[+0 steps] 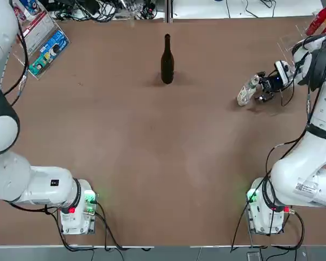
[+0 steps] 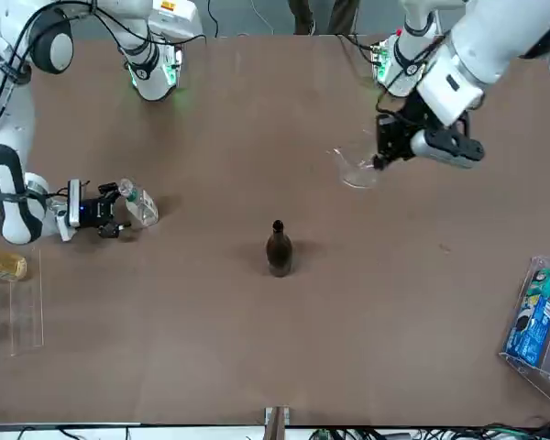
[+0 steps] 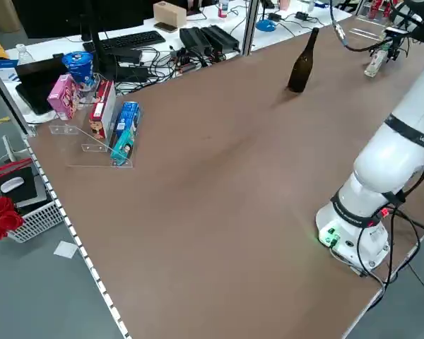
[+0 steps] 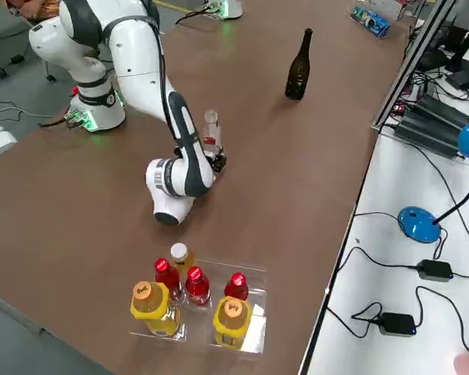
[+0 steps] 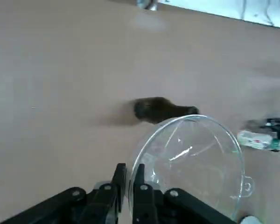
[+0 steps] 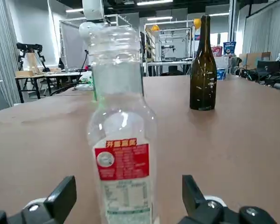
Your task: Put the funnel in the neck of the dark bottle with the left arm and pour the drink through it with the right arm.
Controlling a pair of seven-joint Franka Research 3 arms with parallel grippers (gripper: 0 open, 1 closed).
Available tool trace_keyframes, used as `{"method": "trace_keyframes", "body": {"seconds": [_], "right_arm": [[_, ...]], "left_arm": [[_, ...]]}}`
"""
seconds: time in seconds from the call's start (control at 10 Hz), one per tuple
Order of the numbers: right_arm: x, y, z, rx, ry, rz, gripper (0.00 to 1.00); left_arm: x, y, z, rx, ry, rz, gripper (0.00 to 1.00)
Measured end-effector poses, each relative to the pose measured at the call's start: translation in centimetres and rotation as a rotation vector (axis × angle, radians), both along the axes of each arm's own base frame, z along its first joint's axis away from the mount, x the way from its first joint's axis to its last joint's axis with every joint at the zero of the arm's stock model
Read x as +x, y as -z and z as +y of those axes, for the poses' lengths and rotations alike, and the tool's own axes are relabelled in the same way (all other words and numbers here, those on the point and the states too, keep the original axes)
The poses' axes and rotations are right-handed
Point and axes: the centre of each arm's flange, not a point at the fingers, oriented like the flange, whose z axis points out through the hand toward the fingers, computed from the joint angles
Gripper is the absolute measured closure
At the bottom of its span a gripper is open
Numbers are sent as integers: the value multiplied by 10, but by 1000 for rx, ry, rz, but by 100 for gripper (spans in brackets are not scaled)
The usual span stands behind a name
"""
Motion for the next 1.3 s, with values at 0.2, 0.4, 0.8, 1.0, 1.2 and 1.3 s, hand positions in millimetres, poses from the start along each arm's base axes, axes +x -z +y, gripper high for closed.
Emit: {"method": "trace_keyframes", "body": {"seconds": [0.2,0.4,0.8,1.0,1.2,1.3], "right_arm": [[3,7,11,14,1,0,0],[3,13,18,20,-4,5,0],[7,14,32,27,-30,4,7],[9,15,41,32,-44,2,15],[9,15,43,33,-48,2,29],[9,15,44,32,-50,2,35]], "left_arm": [[2,12,-40,-67,-38,-21,89],[17,38,-59,-116,-63,-17,89],[46,85,-76,-192,-115,-4,89],[39,89,-90,-202,-103,12,89],[39,95,-95,-204,-97,17,89],[41,103,-97,-200,-94,27,89]]}}
